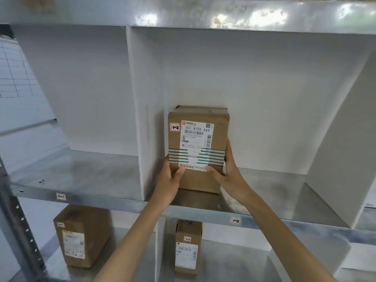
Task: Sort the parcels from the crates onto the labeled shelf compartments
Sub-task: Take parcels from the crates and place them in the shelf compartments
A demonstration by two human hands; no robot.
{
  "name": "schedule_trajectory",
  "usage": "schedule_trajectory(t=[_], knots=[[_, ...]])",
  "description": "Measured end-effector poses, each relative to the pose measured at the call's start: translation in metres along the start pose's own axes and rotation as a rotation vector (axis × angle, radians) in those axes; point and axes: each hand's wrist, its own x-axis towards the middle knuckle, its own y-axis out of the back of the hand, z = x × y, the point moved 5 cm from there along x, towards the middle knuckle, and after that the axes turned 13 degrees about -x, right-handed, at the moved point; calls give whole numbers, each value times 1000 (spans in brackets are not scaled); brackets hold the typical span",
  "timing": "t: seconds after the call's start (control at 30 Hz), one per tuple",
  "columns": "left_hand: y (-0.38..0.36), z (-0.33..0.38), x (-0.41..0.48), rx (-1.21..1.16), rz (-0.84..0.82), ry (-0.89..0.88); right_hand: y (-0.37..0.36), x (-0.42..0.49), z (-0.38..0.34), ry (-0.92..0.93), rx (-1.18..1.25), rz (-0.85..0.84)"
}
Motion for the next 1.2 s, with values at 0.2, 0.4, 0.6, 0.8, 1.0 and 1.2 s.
schedule_trajectory(t=[0.2, 0.4, 0.6, 0.8, 1.0, 1.2], knots=[[0, 11, -11, 26, 50, -40, -11, -24, -6, -57, -55, 14], [7, 24, -40, 105, 123, -136, 13, -52, -17, -77, -70, 257], [16, 32, -101, 93, 194, -68, 15, -97, -53, 64, -53, 326], [46, 43, -193, 126, 340, -144, -35, -153, -84, 239, -1, 165], [113, 27, -282, 184, 603, -58, -109, -203, -102, 273, 30, -150], [174, 16, -367, 262, 874, 33, -189, -239, -116, 332, 82, -503]])
